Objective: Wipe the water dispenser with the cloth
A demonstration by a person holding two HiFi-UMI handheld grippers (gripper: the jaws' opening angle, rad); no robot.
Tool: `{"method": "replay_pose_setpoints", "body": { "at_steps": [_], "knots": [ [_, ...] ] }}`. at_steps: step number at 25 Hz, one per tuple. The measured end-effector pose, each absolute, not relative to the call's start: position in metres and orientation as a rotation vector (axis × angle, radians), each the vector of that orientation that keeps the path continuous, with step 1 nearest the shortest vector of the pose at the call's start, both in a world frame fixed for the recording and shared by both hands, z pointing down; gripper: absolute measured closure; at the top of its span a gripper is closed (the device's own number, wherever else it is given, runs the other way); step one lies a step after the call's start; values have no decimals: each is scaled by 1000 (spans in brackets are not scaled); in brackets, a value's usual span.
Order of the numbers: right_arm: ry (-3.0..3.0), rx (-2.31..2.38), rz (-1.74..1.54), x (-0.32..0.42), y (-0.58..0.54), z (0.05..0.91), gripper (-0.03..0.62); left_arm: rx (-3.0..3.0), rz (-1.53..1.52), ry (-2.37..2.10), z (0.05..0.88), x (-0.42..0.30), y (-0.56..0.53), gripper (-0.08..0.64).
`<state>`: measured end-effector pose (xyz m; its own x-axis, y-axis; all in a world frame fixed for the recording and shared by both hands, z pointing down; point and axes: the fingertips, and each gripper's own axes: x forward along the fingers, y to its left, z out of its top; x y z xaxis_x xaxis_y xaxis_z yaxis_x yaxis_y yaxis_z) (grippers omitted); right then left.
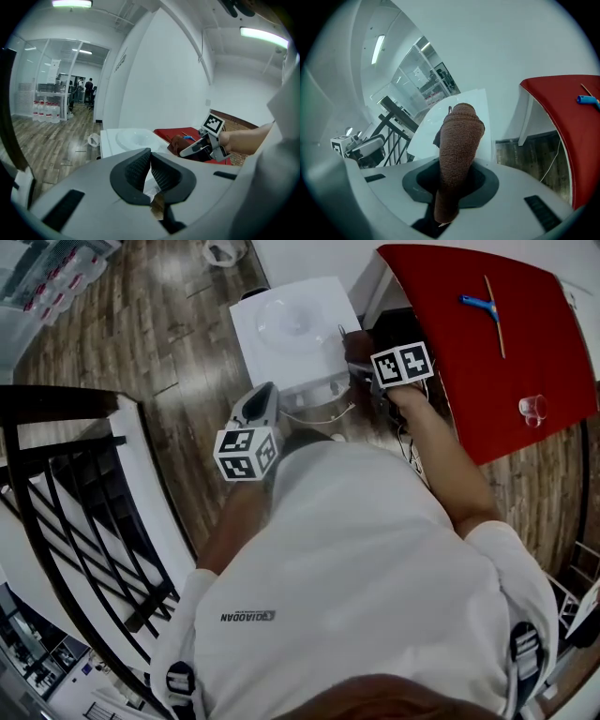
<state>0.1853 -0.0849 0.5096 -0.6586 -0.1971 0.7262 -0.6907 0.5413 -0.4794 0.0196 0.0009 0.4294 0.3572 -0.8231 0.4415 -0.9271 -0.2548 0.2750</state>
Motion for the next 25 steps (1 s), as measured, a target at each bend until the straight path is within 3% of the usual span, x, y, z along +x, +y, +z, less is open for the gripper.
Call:
{"method": "replay_pose_setpoints", "body": {
  "at_steps": [15, 25],
  "knots": [
    [-2210, 866, 976, 241, -98, 505, 520, 2063, 300, -1586, 430, 16, 6, 558],
    [-2550, 745, 709, 138, -17, 485, 520, 1993, 209, -1628, 422, -16, 22, 560]
  ]
}}
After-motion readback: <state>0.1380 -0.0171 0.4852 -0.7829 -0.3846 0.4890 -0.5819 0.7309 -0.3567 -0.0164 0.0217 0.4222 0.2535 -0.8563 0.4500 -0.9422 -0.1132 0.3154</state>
